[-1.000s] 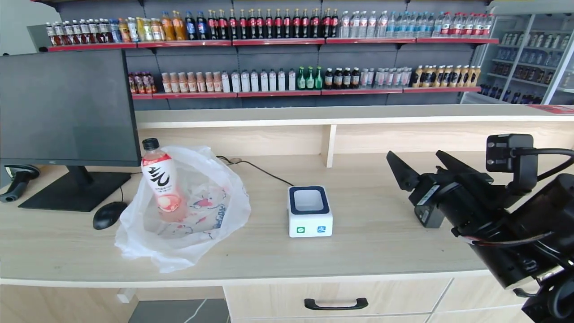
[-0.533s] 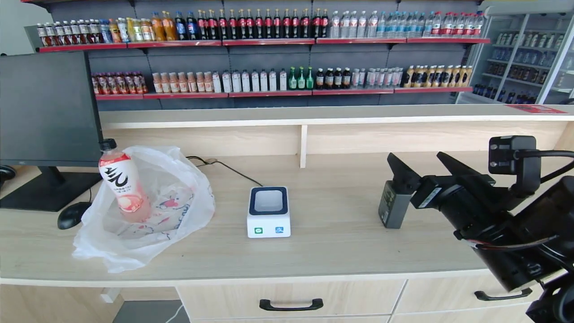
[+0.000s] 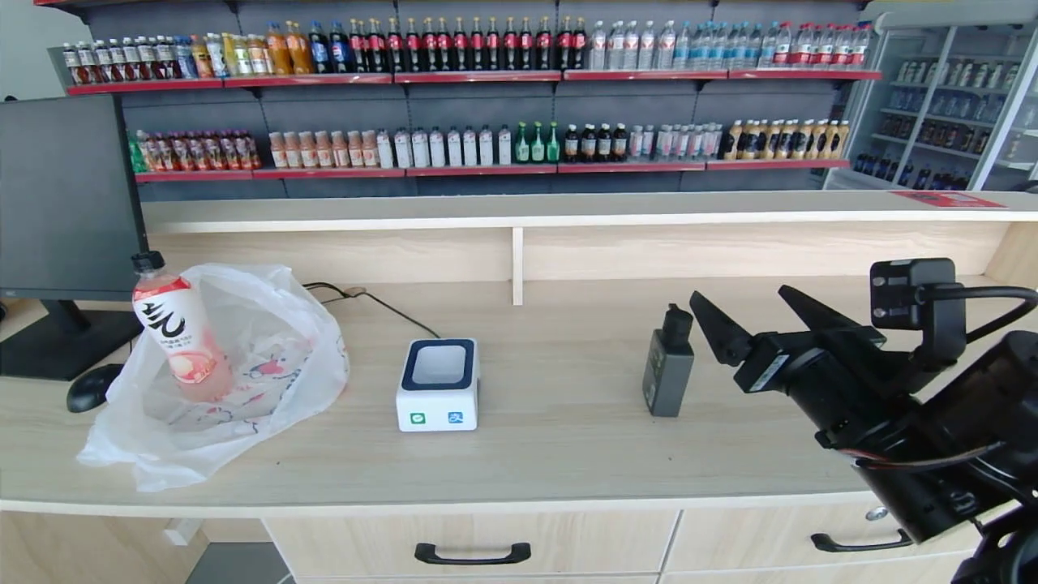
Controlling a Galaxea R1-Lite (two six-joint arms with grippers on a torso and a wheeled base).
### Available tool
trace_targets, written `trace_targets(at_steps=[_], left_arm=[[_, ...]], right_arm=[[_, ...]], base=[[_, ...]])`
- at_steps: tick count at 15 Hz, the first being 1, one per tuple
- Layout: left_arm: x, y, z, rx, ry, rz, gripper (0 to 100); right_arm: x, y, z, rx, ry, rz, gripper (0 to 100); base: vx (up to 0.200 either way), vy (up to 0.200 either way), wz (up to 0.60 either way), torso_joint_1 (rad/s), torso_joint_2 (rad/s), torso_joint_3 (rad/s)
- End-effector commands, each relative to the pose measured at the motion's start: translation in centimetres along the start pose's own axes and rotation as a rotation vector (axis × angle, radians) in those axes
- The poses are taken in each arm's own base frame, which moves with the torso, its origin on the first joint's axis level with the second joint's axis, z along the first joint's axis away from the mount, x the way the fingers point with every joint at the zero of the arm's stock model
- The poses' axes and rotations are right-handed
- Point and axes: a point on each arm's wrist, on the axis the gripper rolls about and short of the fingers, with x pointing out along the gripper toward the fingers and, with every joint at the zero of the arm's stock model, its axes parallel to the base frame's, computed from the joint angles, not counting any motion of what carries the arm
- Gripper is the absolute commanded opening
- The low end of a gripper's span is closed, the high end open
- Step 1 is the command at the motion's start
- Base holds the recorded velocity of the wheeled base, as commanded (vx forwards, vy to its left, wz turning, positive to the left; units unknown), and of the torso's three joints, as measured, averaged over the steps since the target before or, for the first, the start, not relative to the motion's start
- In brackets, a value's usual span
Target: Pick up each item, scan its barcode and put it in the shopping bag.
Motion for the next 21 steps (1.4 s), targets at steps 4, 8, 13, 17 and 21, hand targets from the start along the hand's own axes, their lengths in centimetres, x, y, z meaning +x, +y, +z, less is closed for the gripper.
trace_targets(at_steps=[4, 8, 13, 17, 21], left_arm=[[0.0, 0.0, 0.0, 0.0, 0.0, 0.001, 100], [0.0, 0.0, 0.0, 0.002, -0.002, -0.001, 100], [0.0, 0.0, 0.0, 0.003, 0.0, -0.001, 100], [0.0, 0.0, 0.0, 0.003, 0.0, -0.001, 100], [0.0, 0.0, 0.0, 0.003, 0.0, 0.001, 100]], right_arm=[[0.4, 0.0, -2.4, -0.03, 0.089, -0.011, 100], [2.6, 0.7, -4.3, -0.039, 0.113, -0.015, 100], [3.9, 0.7, -5.6, -0.024, 0.128, -0.03, 100], [5.0, 0.7, -7.7, -0.017, 0.168, -0.101, 100], [5.9, 1.2, -9.4, -0.011, 0.189, -0.124, 100]], base=[[0.0, 0.0, 0.0, 0.0, 0.0, 0.0], [0.0, 0.0, 0.0, 0.0, 0.0, 0.0], [0.0, 0.0, 0.0, 0.0, 0.0, 0.0], [0.0, 0.0, 0.0, 0.0, 0.0, 0.0], [0.0, 0.0, 0.0, 0.0, 0.0, 0.0]])
